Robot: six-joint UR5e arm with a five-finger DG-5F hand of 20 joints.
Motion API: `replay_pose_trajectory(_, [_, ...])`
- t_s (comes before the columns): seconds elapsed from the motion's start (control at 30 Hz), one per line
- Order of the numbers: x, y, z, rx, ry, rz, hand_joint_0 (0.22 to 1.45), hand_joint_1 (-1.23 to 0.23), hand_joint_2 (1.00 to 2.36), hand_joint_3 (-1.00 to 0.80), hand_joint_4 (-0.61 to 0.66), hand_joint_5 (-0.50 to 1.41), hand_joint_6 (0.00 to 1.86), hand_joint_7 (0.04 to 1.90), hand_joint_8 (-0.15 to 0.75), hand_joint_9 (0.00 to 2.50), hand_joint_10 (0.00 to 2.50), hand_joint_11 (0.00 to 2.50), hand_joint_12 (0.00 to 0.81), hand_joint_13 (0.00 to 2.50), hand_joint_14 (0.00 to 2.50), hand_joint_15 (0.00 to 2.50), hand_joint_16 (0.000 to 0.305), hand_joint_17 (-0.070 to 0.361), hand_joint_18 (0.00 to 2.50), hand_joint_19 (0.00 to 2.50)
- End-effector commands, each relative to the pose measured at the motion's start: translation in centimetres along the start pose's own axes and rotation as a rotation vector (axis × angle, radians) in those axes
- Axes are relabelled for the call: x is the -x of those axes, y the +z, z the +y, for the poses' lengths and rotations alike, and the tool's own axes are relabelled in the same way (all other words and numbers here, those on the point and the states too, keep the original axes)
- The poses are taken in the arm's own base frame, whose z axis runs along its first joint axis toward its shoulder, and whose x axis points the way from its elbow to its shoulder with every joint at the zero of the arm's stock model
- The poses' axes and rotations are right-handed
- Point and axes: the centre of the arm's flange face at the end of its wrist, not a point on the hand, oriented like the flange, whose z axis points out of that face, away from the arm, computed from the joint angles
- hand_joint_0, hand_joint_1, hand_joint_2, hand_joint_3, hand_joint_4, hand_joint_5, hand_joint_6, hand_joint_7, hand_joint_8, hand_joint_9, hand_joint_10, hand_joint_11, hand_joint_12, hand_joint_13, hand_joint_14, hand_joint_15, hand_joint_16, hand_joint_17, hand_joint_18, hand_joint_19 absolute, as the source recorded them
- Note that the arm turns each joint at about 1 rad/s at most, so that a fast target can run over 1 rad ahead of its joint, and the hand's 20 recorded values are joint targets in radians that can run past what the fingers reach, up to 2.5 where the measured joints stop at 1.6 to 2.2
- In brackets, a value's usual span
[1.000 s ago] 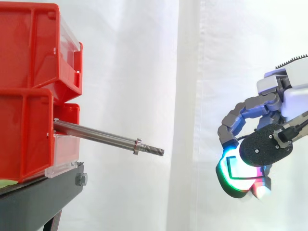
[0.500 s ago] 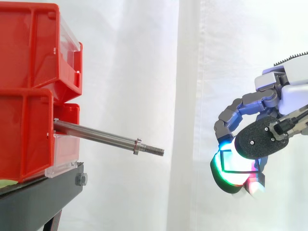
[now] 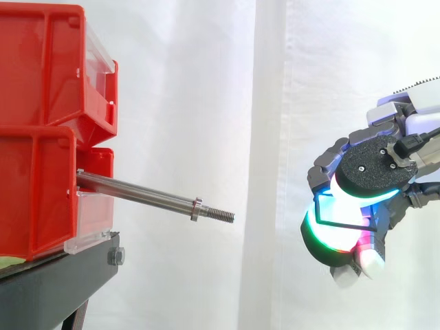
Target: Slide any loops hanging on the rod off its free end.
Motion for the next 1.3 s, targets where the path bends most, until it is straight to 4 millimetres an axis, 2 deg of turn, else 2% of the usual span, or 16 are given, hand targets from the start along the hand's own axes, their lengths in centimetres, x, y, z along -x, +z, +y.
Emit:
replay_pose_trajectory(0.0, [-0.07,-0.01,0.04,0.001,-0.001,0.000,0.65,-0.61,1.02,-0.22,0.26,-0.21,0.88,1.01,0.427,0.87,0.01,0.28,0.379,0.81,0.01,0.17,0.056,0.126,0.77,0.36])
replay_pose_trajectory(1.27, [-0.07,-0.02,0.02,0.000,-0.002,0.001,0.65,-0.63,1.02,-0.20,0.23,-0.21,0.87,1.03,0.414,0.91,0.01,0.32,0.372,0.81,0.01,0.17,0.056,0.125,0.76,0.36])
